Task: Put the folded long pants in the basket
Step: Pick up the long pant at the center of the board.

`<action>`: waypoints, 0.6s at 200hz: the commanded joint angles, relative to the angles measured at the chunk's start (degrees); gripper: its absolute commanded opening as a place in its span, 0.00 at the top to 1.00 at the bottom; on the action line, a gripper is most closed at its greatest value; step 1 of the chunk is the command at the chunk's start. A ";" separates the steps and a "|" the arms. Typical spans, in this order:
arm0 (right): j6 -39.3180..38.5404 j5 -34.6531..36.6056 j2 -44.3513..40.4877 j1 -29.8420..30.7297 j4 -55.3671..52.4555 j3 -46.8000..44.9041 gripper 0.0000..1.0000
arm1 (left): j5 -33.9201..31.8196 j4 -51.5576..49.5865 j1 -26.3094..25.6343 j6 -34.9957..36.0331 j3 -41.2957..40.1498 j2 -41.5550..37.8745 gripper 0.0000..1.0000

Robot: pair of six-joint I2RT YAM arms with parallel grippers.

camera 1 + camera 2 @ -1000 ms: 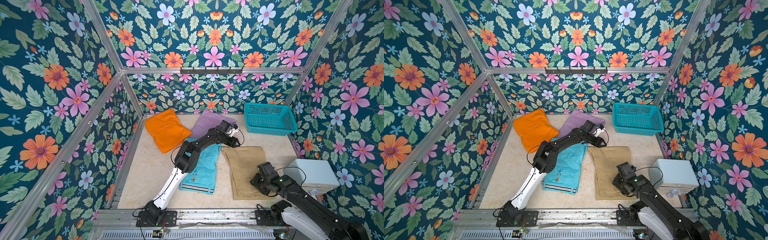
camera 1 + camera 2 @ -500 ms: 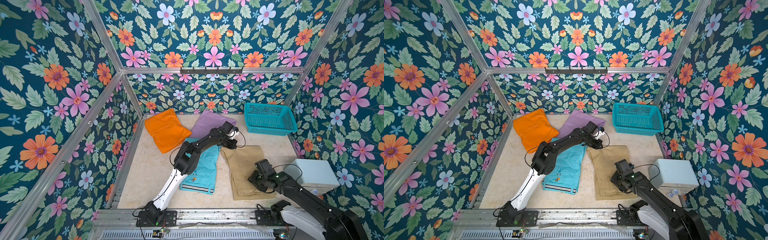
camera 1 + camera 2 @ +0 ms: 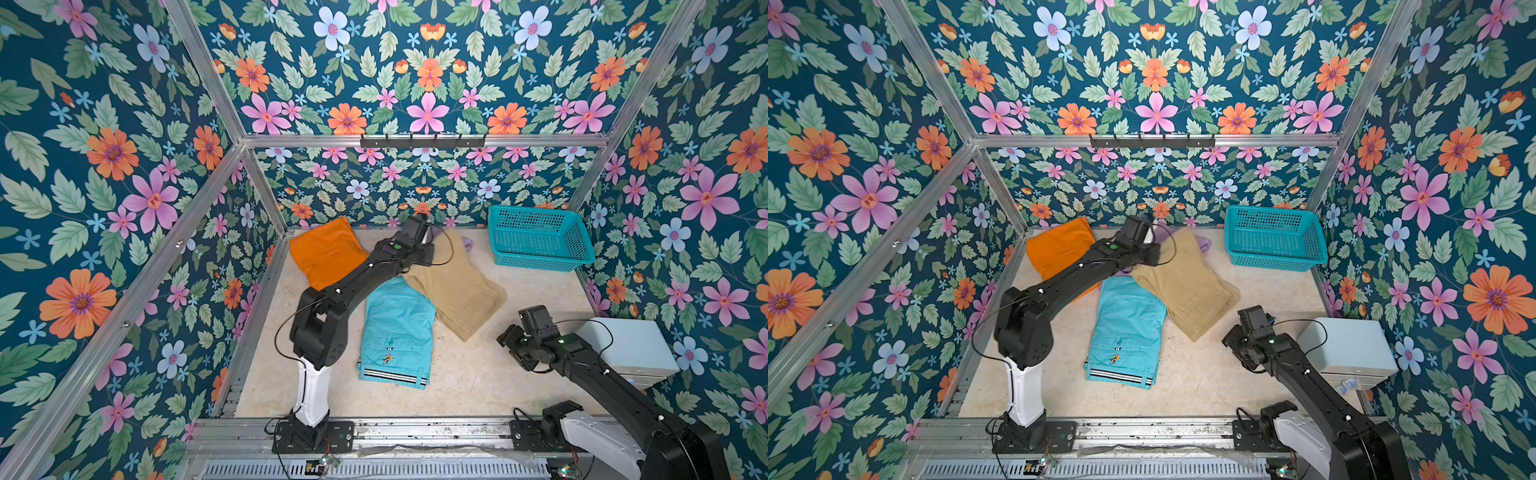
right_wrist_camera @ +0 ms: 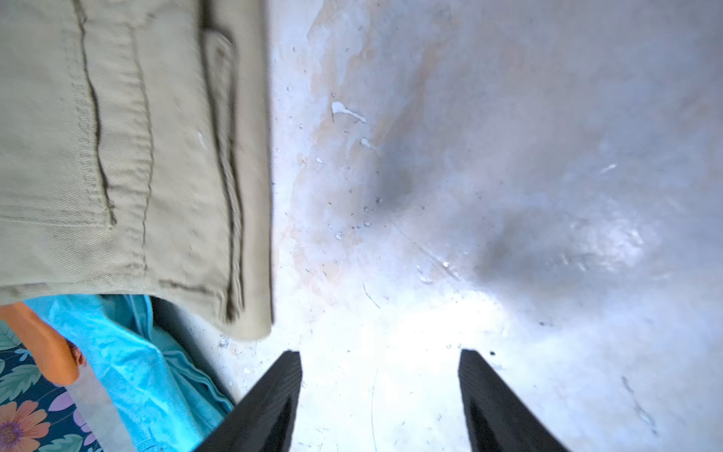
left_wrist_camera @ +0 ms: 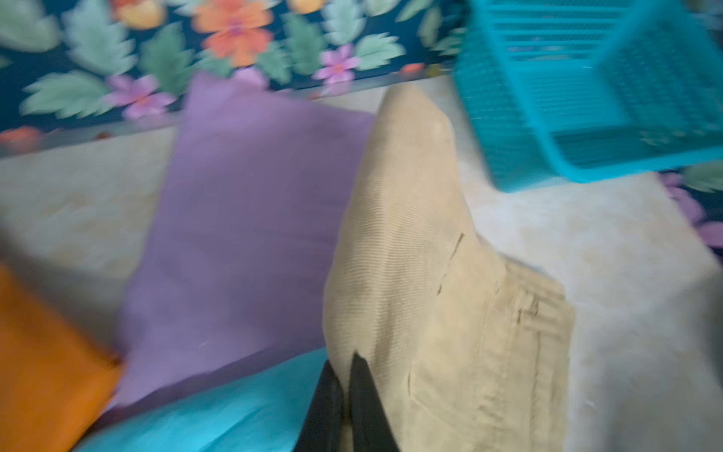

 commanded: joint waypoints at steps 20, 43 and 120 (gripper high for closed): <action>-0.84 -10.85 8.20 -0.24 11.88 1.08 0.29 | -2.11 7.32 3.30 -6.91 -17.25 -7.55 1.00; -2.06 -11.69 14.64 -0.65 13.42 5.30 0.28 | -1.88 8.46 3.89 -8.16 -20.96 -8.52 1.00; -16.54 -20.15 40.07 -11.66 6.93 29.20 0.23 | 0.00 8.50 4.53 -8.82 -19.60 -5.93 1.00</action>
